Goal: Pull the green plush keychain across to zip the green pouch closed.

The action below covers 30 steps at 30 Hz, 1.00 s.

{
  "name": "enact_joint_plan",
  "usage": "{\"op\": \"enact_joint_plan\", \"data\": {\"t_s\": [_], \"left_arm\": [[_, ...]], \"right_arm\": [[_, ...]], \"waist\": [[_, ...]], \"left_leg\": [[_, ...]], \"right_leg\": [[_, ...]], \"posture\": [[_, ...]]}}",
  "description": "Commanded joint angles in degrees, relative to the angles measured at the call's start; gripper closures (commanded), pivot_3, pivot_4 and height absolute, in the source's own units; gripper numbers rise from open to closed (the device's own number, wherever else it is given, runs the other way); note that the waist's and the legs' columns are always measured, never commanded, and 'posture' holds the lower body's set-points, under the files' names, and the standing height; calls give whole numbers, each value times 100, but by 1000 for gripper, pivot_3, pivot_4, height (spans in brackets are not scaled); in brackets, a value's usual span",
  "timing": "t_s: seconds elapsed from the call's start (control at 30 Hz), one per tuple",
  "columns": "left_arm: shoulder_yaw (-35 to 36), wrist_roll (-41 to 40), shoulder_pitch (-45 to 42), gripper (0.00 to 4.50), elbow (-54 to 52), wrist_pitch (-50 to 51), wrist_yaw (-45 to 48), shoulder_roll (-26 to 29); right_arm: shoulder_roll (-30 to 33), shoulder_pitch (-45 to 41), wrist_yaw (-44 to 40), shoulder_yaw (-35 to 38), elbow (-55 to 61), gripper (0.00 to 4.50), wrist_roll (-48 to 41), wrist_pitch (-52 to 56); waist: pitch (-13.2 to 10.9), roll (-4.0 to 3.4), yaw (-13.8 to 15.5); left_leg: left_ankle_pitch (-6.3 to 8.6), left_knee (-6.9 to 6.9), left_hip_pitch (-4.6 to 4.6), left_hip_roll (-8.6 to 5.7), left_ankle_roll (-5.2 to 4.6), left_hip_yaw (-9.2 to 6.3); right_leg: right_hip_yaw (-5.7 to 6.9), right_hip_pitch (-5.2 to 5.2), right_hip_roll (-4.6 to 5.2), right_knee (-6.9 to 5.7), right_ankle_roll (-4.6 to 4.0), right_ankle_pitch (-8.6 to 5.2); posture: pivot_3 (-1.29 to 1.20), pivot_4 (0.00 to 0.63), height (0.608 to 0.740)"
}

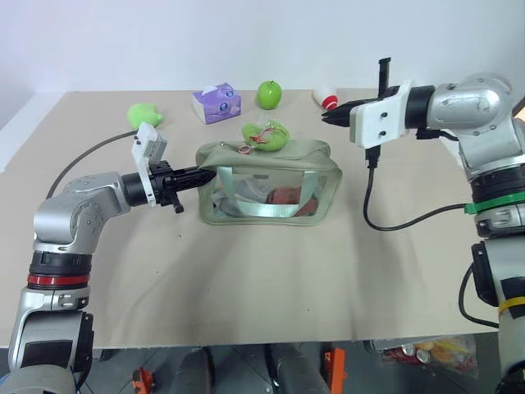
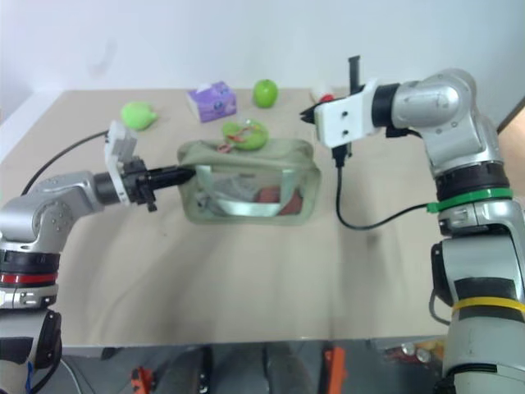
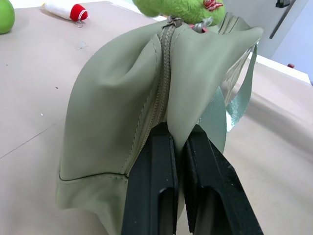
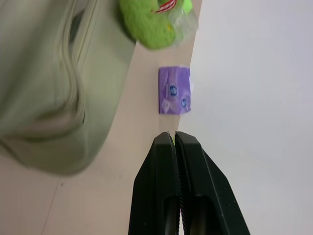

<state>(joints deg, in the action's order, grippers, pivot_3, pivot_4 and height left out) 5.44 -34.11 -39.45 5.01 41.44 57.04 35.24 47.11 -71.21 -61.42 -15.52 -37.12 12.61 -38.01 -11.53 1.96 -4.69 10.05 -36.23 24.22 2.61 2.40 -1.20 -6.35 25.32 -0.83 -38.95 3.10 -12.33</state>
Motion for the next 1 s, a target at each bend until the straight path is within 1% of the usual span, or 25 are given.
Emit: {"op": "enact_joint_plan", "data": {"t_s": [0.03, 0.17, 0.2, 0.23, 0.27, 0.33, 0.4, 0.47, 0.5, 0.57, 1.0], "left_arm": [[52, -23, -261, 4500, 30, -154, 103, -3], [3, 13, -337, 4500, 99, -188, 164, -33], [1, 16, -352, 4500, 109, -189, 166, -35], [3, 16, -364, 4500, 112, -186, 167, -32], [9, 18, -370, 4500, 113, -185, 163, -25], [31, -4, -351, 4500, 87, -173, 173, -2], [42, -7, -325, 4500, 67, -171, 168, 10], [55, -8, -299, 4500, 45, -171, 156, 16], [63, -12, -290, 4500, 34, -167, 149, 18], [86, -19, -272, 4500, 17, -160, 136, 32], [179, -104, -123, 4500, -205, -89, -1, 20]], "right_arm": [[117, -60, 2, 234, 368, 4442, -150, 94], [83, 81, -96, 228, 618, 4442, -320, 258], [13, 100, -95, 270, 705, 4442, -435, 436], [11, 211, -346, 246, 950, 3900, -646, 700], [-41, 269, -404, 243, 1131, 3622, -756, 837], [-170, 293, -344, 244, 1329, 2930, -796, 978], [-189, 307, -372, 208, 1398, 2272, -718, 1015], [-161, 360, -640, 137, 1496, 1606, -770, 1178], [-144, 394, -796, 96, 1555, 1606, -830, 1122], [-242, 379, -798, 90, 1568, 1606, -815, 1092], [-732, -46, -607, 20, 811, 1606, -510, 459]], "waist": [[0, 0, 0], [0, 0, 5], [0, 0, 6], [0, 0, 6], [0, 0, 7], [0, -1, 0], [-1, -1, 8], [-1, -1, 14], [-1, -1, 16], [-1, -1, 17], [-1, -1, 11]], "left_leg": [[0, 0, 0, 0, 0, 0], [-1, -3, 1, -3, 0, 1], [-1, -4, 2, -4, 0, 2], [-1, -4, 2, -5, 0, 2], [-1, -4, 2, -5, 0, 2], [-1, -3, 3, -4, 0, 0], [-1, -2, 3, -3, 0, -1], [-1, -2, 3, -3, 0, -2], [-1, -2, 3, -4, 0, -2], [-1, -3, 4, -5, 0, -1], [-1, -3, 4, -3, 0, 0]], "right_leg": [[0, 0, 0, 0, -2, -1], [-1, -1, 3, 0, -2, -1], [-1, -1, 4, 0, -2, 0], [-2, -1, 5, 0, 0, 0], [-2, -1, 5, 0, 1, 1], [-1, -2, 4, 0, 10, 5], [0, 0, 3, 0, 10, 6], [2, 0, 3, 0, 10, 5], [2, -1, 4, 0, 10, 5], [2, -2, 5, 1, 11, 4], [1, -1, 4, 0, 11, 5]], "posture": [[0, 150, 740], [0, 150, 740], [0, 150, 740], [0, 150, 740], [0, 150, 740], [0, 150, 740], [0, 150, 740], [0, 150, 740], [0, 150, 740], [0, 150, 740], [0, 150, 740]]}}
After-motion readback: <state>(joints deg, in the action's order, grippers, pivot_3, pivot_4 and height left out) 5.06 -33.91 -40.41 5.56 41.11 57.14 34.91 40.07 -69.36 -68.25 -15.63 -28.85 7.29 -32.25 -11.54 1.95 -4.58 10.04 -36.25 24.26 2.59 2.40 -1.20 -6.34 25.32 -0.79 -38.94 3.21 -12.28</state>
